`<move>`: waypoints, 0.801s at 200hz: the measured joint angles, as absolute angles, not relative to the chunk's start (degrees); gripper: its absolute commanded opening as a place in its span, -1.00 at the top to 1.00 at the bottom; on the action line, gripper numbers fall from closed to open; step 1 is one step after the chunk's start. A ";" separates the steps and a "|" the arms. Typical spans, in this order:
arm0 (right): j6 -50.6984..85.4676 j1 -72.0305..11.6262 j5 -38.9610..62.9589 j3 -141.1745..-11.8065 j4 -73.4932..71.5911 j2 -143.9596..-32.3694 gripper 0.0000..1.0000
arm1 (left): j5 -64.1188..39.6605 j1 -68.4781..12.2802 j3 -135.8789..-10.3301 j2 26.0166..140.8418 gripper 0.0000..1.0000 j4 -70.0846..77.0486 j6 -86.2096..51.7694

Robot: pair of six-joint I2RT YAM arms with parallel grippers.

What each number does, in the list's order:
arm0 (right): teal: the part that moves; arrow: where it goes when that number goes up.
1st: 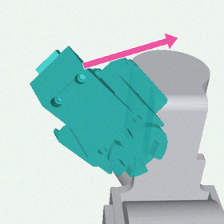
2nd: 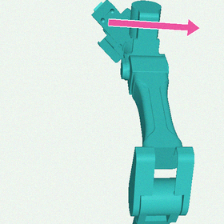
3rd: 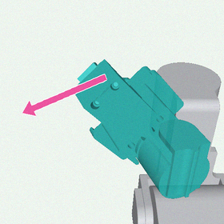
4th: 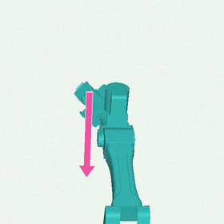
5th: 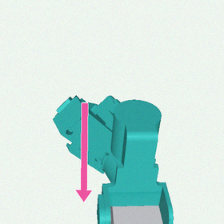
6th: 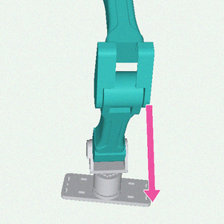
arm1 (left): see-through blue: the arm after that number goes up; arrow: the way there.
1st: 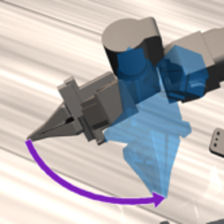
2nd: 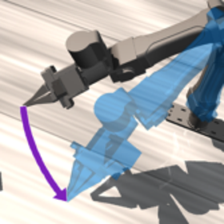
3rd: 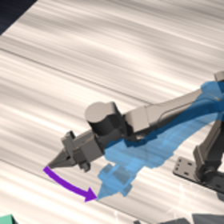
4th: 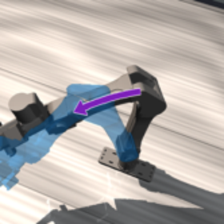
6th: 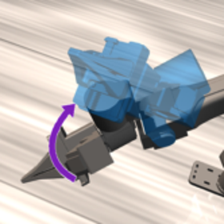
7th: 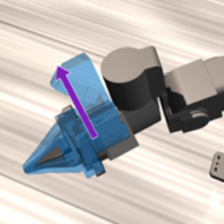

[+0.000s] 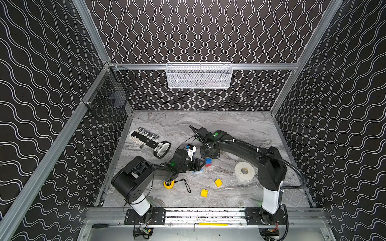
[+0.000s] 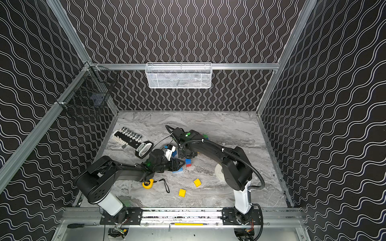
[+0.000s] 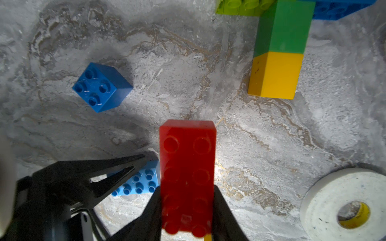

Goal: Assemble a fork with lego
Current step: Assemble the lego brick with the lego brick.

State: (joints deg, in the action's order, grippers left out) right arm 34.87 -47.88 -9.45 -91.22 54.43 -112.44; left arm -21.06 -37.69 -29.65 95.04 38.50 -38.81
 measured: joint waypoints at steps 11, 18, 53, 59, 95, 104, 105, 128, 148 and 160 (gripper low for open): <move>34.63 -48.23 -10.50 -91.64 54.83 -112.86 1.00 | -21.08 -37.69 -29.67 95.20 -0.13 38.54 -38.81; 34.46 -48.34 -11.14 -91.74 54.98 -112.99 1.00 | -21.06 -37.69 -29.67 95.26 -0.13 38.52 -38.81; 34.02 -48.40 -11.75 -90.65 54.22 -112.81 1.00 | -21.19 -37.69 -29.67 95.46 -0.13 38.61 -38.81; 34.02 -48.36 -11.57 -90.19 53.78 -112.53 1.00 | -21.19 -37.69 -29.71 95.53 -0.13 38.68 -38.81; 33.91 -47.40 -9.30 -86.76 50.06 -110.45 1.00 | -21.19 -37.69 -30.00 95.77 -0.13 38.83 -38.81; 33.89 -47.35 -9.21 -86.19 49.47 -110.06 1.00 | -21.19 -37.69 -30.02 95.72 -0.13 38.83 -38.81; 33.89 -47.35 -9.19 -86.15 49.43 -110.02 1.00 | -21.19 -37.69 -30.02 95.68 -0.13 38.83 -38.81; 33.89 -47.27 -9.06 -85.17 48.40 -109.14 1.00 | -21.19 -37.69 -30.02 95.20 -0.13 38.79 -38.79; 33.87 -47.20 -8.82 -85.14 48.34 -108.88 1.00 | -21.15 -37.69 -29.98 94.43 -0.13 38.54 -38.79; 33.76 -47.20 -8.73 -85.41 48.47 -108.88 1.00 | -20.60 -37.69 -29.71 93.30 -0.13 38.20 -38.79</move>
